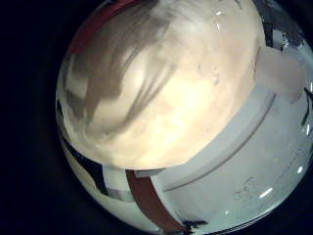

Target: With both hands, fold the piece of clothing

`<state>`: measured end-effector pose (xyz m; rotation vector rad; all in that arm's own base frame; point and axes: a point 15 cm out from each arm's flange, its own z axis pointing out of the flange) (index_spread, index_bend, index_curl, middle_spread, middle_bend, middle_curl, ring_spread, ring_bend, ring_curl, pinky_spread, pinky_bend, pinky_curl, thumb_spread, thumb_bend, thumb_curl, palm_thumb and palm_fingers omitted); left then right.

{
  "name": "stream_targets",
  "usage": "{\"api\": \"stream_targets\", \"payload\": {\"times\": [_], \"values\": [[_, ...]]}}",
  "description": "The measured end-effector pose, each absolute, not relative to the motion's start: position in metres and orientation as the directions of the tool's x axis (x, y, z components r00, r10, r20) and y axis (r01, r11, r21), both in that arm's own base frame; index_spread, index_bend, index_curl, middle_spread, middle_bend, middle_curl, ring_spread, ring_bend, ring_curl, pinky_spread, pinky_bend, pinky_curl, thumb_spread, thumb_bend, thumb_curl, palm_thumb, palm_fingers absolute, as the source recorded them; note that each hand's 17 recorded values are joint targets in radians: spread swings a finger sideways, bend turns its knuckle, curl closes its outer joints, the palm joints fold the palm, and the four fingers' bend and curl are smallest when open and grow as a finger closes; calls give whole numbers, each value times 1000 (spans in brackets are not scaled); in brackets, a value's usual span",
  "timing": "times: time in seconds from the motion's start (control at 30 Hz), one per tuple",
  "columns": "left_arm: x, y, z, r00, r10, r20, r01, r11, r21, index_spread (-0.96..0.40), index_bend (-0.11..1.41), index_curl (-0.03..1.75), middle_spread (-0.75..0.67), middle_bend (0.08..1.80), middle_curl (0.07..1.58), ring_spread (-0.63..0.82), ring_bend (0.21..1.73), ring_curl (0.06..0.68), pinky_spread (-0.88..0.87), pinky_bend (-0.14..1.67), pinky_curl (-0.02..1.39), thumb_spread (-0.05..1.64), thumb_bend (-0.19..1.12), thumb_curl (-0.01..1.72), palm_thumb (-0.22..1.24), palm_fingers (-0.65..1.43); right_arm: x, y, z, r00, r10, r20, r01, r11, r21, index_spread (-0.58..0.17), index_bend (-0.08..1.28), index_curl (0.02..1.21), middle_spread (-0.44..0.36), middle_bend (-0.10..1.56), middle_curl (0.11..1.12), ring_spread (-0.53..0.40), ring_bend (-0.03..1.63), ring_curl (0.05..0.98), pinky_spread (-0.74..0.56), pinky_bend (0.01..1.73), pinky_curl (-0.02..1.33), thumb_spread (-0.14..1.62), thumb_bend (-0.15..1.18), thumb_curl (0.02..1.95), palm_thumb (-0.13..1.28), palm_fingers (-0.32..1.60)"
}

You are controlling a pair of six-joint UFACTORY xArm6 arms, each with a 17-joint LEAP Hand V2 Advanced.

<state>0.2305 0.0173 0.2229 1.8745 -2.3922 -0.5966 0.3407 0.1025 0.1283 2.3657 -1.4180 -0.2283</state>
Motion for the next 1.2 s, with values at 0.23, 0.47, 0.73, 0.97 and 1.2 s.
{"api": "stream_targets", "payload": {"times": [0.23, 0.47, 0.73, 0.97, 1.2], "values": [[228, 21, 230, -289, -935, -204, -917, 210, 339, -524, 176, 593, -532, 1000, 612, -563, 964, 429, -688, 1135, 475, 1373, 255, 923, 776, 1123, 342, 104, 129, 469, -881, 58, -823, -413, 389, -349, 217, 361, -178, 506, 495, -263, 802, 356, -312, 483, 298, 1003, -16, 340, 706, 1188], [228, 25, 244, -306, -932, -194, -912, 229, 341, -529, 165, 647, -531, 1008, 612, -563, 969, 436, -689, 1143, 476, 1377, 255, 944, 774, 1114, 344, 98, 132, 498, -860, 110, -815, -421, 398, -404, 622, 580, -224, 825, 665, -290, 1021, 494, -432, 917, 494, 981, 4, 389, 872, 1348], [228, 27, 262, -313, -933, -177, -910, 241, 337, -533, 156, 698, -527, 1015, 610, -562, 975, 441, -688, 1152, 476, 1379, 253, 962, 771, 1104, 346, 100, 141, 505, -855, 118, -819, -431, 380, -368, 932, 788, -216, 1129, 822, -274, 1255, 634, -341, 1199, 679, 984, 117, 522, 1160, 1142], [222, 27, 279, -344, -926, -157, -893, 272, 358, -536, 151, 733, -524, 1024, 608, -563, 975, 442, -691, 1159, 475, 1380, 252, 974, 769, 1097, 340, 94, 176, 495, -860, 126, -833, -427, 352, -329, 1010, 878, -183, 1242, 869, -264, 1325, 711, -286, 1255, 780, 993, 126, 612, 1204, 1050], [217, 22, 295, -380, -917, -120, -873, 313, 374, -543, 146, 758, -522, 1030, 605, -561, 975, 440, -689, 1157, 472, 1381, 252, 984, 768, 1093, 305, 75, 223, 477, -870, 122, -827, -398, 396, -308, 1026, 930, -162, 1290, 884, -254, 1344, 758, -261, 1253, 855, 1001, 113, 689, 1200, 1008]]}}
